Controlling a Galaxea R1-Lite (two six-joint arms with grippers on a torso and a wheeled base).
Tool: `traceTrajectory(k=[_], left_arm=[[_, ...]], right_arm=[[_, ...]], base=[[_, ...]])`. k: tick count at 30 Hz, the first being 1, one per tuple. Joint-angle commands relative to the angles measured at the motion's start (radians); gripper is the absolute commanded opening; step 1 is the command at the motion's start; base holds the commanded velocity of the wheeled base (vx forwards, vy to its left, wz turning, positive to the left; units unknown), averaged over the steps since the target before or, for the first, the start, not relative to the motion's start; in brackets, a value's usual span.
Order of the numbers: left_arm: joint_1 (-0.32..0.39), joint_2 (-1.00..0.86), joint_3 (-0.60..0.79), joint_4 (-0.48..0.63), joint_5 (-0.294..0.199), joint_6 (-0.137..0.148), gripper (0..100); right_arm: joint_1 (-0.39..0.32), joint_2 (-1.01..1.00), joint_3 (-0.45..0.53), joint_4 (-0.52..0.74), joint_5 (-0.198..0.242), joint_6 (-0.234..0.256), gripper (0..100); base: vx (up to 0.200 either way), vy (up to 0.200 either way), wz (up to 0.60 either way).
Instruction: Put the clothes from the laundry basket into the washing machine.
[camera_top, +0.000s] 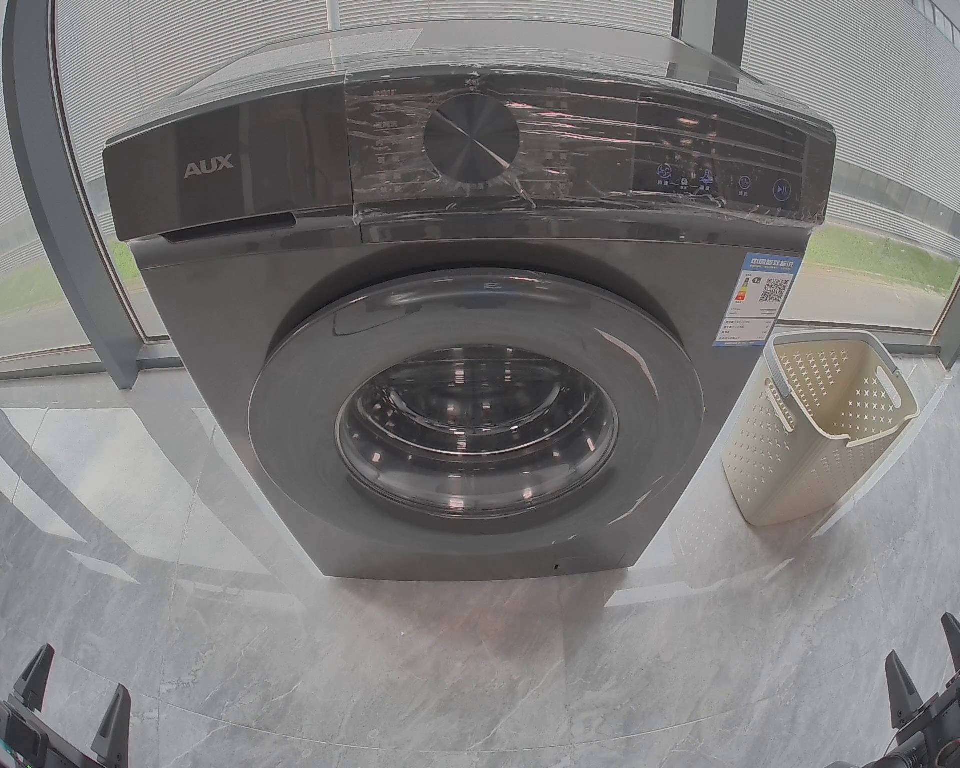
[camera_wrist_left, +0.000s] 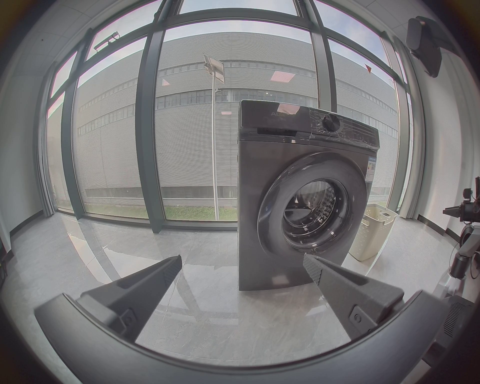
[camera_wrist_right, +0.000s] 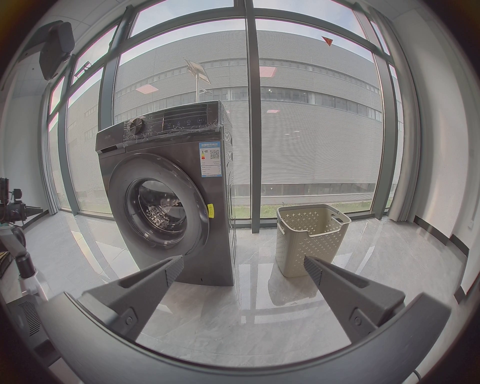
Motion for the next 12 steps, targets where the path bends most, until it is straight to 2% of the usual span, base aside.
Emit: traceTrajectory(k=[1,6,8,12], left_arm=[[0.0,-0.016,0.015,-0.001,0.001,-0.001,100],[0.0,-0.016,0.015,-0.001,0.001,0.002,100],[0.001,-0.016,0.016,-0.001,0.001,0.019,100],[0.001,-0.016,0.016,-0.001,0.001,0.02,100]], right_arm=[[0.001,-0.011,0.016,0.0,0.002,-0.002,100],[-0.001,-0.011,0.016,0.001,0.002,-0.002,100],[0.001,-0.011,0.015,0.001,0.002,-0.002,100],[0.001,-0.011,0.015,0.001,0.002,-0.002,100]], base=[[0.0,0.0,0.0],[0.0,0.0,0.0],[0.0,0.0,0.0],[0.0,0.0,0.0]])
